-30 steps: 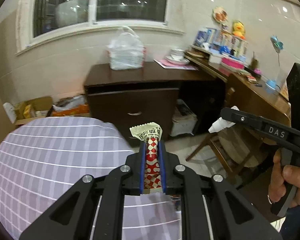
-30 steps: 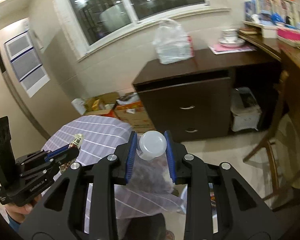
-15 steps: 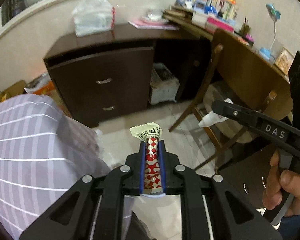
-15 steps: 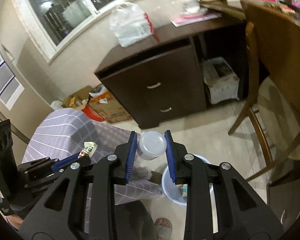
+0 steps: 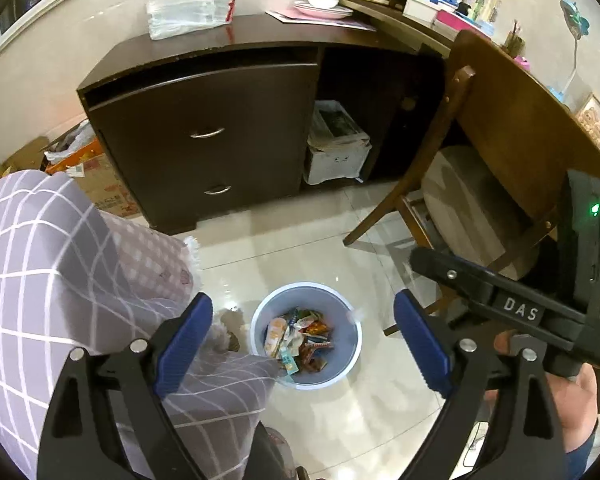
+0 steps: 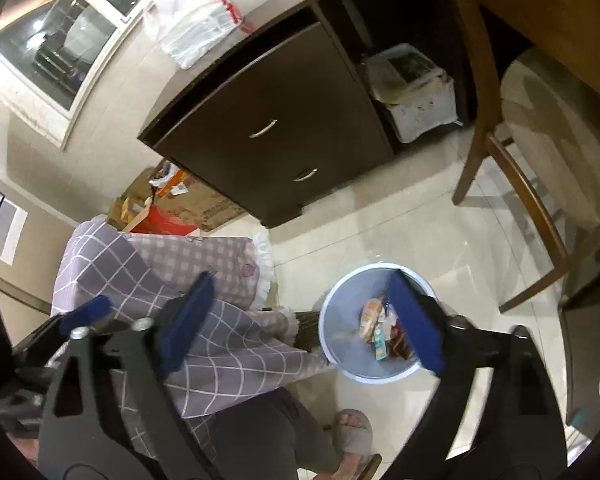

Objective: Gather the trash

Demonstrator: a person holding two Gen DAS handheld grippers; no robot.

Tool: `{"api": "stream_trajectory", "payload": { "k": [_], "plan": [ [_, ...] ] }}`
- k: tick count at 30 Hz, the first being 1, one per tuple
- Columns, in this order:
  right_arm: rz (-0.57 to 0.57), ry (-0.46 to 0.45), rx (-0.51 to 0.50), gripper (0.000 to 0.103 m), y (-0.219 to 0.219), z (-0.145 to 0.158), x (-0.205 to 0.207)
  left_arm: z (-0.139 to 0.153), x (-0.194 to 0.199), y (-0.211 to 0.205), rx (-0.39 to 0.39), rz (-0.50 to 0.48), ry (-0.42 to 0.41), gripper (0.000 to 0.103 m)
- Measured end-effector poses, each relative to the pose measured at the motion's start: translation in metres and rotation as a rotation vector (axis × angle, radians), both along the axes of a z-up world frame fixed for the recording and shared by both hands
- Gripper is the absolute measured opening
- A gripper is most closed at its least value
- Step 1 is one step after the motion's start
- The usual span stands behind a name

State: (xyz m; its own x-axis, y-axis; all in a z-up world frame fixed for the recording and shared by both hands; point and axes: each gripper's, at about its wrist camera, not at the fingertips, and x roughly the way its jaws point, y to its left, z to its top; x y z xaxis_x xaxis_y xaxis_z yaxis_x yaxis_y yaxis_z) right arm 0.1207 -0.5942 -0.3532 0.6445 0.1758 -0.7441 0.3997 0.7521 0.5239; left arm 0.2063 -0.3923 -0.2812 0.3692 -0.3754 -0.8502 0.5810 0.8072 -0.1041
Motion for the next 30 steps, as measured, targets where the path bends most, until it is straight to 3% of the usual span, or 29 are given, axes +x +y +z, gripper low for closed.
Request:
{"api": "stream_trajectory", "payload": {
  "k": [7,15,23,30],
  "plan": [
    [-0.033,-0.005,-0.050,0.097,0.006,0.022,-0.006,0.038,-0.016,0.022,-0.054,0.019,-0.089,0.093],
    [-0.047,-0.086,-0.115,0.097,0.035,0.083,-0.023,0.094,-0.047,0.065,-0.075,0.077,-0.243,0.095],
    [0.001,-0.162,-0.234,0.097,0.103,0.159,-0.036,0.136,-0.071,0.134,-0.062,0.181,-0.421,0.095],
    [0.067,-0.215,-0.391,0.097,0.181,0.216,-0.048,0.172,-0.090,0.203,-0.091,0.283,-0.488,0.097]
  ]
}}
